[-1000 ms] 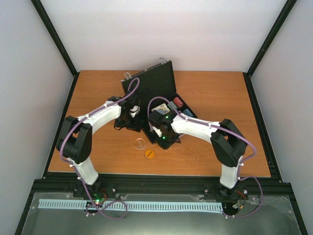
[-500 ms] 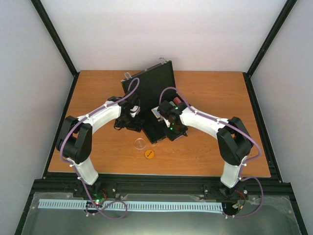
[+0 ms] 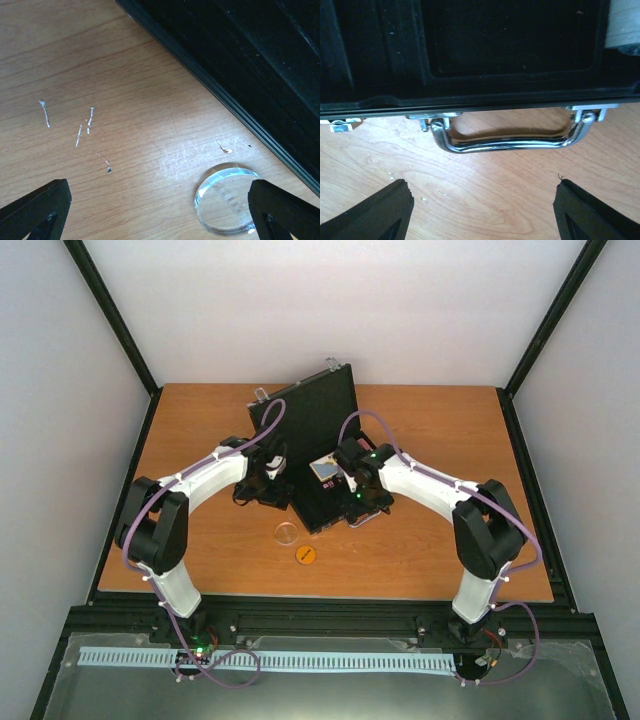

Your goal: Pack up texas hold em set

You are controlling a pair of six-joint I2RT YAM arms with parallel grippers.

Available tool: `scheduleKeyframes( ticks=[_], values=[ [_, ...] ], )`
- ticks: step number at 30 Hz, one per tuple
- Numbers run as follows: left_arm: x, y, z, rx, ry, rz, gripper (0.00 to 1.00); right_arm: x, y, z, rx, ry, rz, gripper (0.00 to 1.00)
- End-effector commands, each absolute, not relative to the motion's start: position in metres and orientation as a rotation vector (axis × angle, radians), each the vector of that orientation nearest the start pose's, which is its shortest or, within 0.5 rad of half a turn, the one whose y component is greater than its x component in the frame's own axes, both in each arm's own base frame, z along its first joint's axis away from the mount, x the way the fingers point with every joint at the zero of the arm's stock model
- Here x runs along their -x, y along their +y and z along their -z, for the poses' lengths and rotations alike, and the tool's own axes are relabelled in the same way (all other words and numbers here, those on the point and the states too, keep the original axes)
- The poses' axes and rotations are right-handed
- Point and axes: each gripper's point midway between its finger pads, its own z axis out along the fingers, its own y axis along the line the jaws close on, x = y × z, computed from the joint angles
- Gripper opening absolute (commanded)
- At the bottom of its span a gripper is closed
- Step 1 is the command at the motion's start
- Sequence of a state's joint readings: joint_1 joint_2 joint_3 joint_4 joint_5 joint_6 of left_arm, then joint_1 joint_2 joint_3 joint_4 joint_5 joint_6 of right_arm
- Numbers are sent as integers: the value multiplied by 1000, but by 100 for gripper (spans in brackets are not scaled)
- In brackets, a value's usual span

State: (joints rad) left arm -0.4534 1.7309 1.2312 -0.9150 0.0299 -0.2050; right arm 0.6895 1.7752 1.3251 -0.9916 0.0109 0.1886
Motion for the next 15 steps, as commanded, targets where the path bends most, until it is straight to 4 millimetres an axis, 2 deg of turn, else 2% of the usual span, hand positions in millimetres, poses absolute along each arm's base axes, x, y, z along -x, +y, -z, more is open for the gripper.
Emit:
scheduleKeyframes(
  ticks=[1, 2, 3, 8, 15],
  values=[
    [-321, -154, -85, -337, 2915, 94, 100, -270, 237, -77, 802, 2896, -94, 88],
    [-322, -154, -87, -334, 2912, 98, 100, -270, 238, -77, 794, 2893, -102, 98],
    [-321, -155, -88, -332, 2914, 109, 100, -271, 239, -77, 786, 2890, -107, 100],
    [-309, -161, -83, -319, 2940, 193, 100, -278, 241, -80, 774, 2867, -100, 100],
    [-294, -155, -81, -247, 2956, 194, 100, -287, 244, -90, 774, 2814, -97, 100]
  ],
)
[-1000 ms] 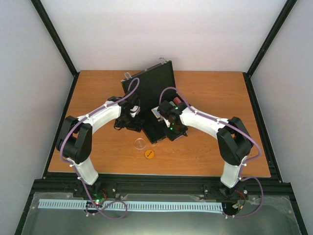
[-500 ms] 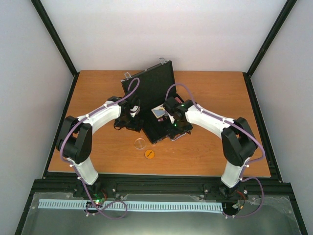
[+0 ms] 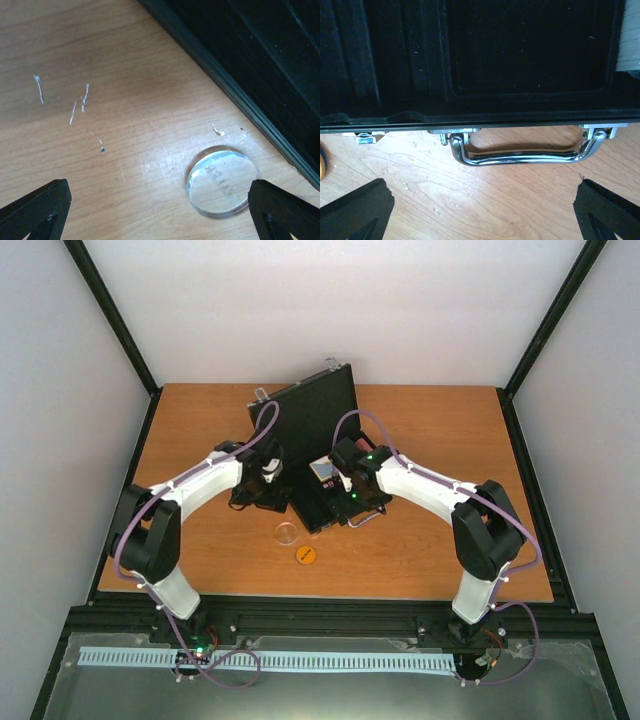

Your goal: Pack up texas hold em set

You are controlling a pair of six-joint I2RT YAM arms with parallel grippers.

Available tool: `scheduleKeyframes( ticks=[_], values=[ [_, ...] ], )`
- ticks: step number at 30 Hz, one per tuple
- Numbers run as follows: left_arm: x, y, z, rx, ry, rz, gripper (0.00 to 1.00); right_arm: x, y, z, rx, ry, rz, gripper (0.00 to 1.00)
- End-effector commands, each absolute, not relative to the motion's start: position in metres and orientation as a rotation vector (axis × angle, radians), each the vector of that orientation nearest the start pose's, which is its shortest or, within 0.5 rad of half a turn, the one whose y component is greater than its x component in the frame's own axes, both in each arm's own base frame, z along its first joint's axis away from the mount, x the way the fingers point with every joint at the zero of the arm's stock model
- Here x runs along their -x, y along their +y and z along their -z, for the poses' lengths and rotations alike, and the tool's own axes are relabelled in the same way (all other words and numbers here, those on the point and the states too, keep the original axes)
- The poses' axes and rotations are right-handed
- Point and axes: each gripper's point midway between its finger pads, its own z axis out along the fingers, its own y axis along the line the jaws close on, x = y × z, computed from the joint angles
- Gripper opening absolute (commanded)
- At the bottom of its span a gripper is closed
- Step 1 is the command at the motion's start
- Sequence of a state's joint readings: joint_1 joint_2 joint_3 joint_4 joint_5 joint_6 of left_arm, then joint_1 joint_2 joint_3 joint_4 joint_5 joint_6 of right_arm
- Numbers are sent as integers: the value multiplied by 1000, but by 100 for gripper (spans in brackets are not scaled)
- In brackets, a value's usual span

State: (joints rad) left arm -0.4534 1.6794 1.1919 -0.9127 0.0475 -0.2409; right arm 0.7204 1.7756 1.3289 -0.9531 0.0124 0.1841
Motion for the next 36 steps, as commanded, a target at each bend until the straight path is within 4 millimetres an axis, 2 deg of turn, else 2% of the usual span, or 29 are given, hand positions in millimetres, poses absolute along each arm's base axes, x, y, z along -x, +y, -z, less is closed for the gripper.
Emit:
scheduleKeyframes(
  ticks=[1, 4, 7, 11, 15, 18, 22, 27, 31, 36],
  values=[
    [-291, -156, -81, -232, 2959, 199, 100, -287, 244, -90, 774, 2812, -95, 100],
    [-281, -168, -81, -212, 2946, 184, 100, -286, 242, -93, 773, 2791, -100, 100],
    [-274, -188, -72, -220, 2931, 183, 99, -286, 237, -97, 768, 2764, -98, 100],
    [-274, -206, -63, -238, 2902, 187, 96, -289, 234, -109, 735, 2738, -89, 100],
    [-273, -199, -52, -219, 2887, 146, 95, -284, 226, -120, 681, 2704, -123, 100],
    [-269, -189, -44, -221, 2891, 79, 95, -275, 218, -121, 663, 2699, -158, 100],
    [-264, -185, -38, -238, 2898, 69, 93, -272, 209, -124, 635, 2695, -154, 100],
    [-266, -189, -33, -252, 2896, 94, 93, -270, 207, -132, 615, 2680, -179, 100],
    [-267, -197, -32, -255, 2889, 150, 92, -266, 204, -130, 620, 2697, -170, 100],
    [-258, -207, -35, -258, 2882, 261, 91, -261, 200, -125, 620, 2703, -166, 100]
  ],
)
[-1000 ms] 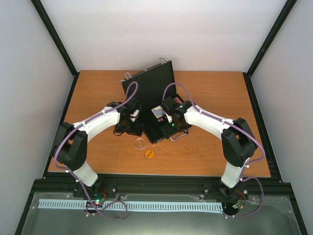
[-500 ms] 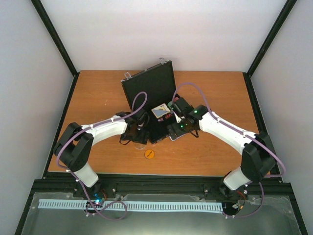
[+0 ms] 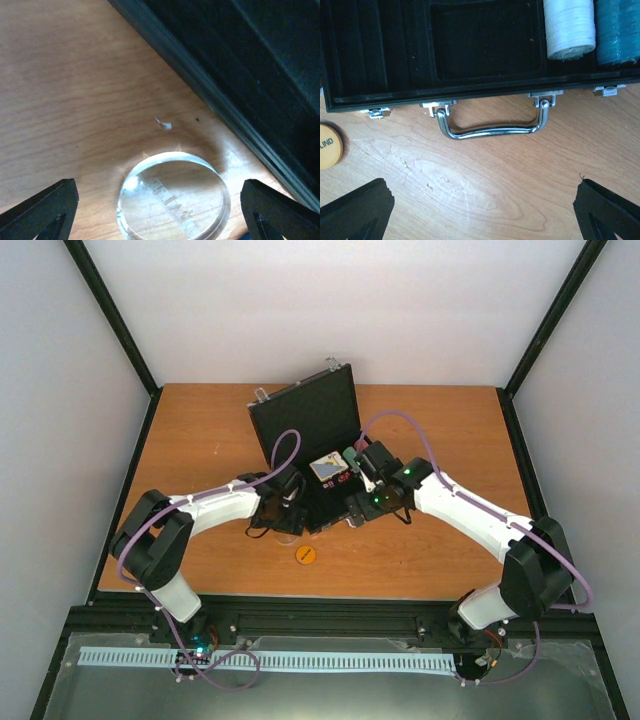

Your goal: Pack up texas hold em set

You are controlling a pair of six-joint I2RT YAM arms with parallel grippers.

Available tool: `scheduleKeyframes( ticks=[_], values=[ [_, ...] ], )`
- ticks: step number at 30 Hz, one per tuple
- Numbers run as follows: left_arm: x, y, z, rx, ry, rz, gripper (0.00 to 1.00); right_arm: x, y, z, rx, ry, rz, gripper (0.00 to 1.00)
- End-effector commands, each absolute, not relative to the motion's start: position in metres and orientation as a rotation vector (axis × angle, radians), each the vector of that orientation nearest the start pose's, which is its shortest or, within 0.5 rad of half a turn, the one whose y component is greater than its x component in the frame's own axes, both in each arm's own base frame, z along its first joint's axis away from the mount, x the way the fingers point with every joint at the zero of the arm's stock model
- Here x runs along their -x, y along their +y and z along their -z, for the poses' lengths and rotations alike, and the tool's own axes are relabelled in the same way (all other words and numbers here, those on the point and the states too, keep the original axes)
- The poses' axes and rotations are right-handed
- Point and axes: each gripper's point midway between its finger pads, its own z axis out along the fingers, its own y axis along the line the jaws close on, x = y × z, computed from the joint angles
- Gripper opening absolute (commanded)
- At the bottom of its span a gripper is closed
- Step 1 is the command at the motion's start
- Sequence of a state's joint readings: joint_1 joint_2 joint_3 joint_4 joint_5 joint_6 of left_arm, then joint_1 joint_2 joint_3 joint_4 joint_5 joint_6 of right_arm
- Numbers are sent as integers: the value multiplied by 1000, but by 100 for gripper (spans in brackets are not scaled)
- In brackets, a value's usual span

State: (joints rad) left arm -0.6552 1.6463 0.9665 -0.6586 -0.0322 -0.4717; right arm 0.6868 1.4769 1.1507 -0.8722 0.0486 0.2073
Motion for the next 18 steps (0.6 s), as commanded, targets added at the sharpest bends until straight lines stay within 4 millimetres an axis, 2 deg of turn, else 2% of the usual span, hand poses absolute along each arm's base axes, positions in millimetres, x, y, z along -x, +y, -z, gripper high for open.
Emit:
scheduleKeyframes(
  ticks=[1, 7, 12, 18],
  values=[
    [-256, -206, -34, -260, 2884, 261, 91, -260, 199, -123, 617, 2708, -163, 100],
    [-245, -200, -23, -250, 2916, 208, 91, -256, 196, -122, 610, 2720, -160, 100],
    [-238, -212, -9, -265, 2934, 208, 88, -260, 194, -124, 629, 2714, -126, 100],
    [-223, -228, -3, -340, 2943, 129, 88, -260, 198, -124, 638, 2713, -143, 100]
  ],
)
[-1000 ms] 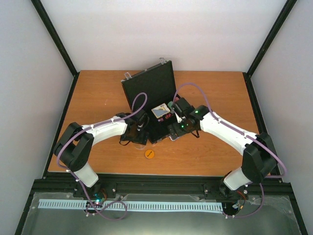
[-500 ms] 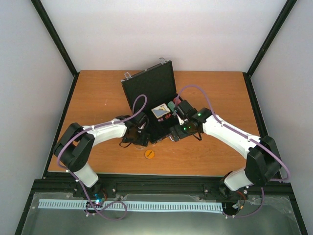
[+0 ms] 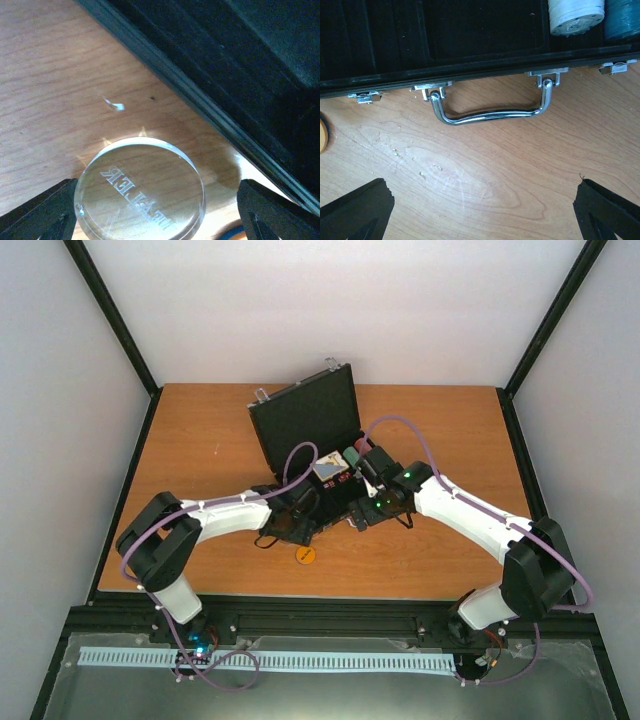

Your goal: Pack up texas hold em set

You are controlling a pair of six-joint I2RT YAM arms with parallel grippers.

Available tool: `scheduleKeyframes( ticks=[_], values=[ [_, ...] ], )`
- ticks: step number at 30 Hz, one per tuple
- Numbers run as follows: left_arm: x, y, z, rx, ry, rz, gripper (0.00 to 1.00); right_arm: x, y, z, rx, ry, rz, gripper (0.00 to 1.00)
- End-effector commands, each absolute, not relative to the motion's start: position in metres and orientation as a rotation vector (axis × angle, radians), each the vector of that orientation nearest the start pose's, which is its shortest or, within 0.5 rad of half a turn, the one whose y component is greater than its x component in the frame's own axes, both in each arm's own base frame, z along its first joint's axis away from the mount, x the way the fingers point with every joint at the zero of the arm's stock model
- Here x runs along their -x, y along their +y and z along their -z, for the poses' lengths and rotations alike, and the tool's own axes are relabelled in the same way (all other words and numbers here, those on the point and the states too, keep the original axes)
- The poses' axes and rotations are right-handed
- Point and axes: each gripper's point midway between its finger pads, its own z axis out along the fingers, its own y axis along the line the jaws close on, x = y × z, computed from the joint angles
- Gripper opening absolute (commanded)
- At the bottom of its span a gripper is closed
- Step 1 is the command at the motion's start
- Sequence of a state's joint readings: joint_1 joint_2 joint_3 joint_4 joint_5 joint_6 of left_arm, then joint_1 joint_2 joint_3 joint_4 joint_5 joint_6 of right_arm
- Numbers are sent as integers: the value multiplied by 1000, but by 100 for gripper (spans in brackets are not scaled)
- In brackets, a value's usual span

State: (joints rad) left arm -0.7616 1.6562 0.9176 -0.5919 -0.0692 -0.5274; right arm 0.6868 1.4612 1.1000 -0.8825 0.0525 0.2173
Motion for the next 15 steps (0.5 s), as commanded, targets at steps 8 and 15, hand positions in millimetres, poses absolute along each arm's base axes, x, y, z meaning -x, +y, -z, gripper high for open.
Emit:
scheduleKeyframes(
  ticks=[8, 15],
  values=[
    [-217, -198, 10, -293, 2987, -117, 78, -257, 197, -119, 641, 2723, -148, 100],
    [-212, -185, 15, -272, 3003, -201, 66, -255, 193, -119, 636, 2720, -140, 100]
  ],
)
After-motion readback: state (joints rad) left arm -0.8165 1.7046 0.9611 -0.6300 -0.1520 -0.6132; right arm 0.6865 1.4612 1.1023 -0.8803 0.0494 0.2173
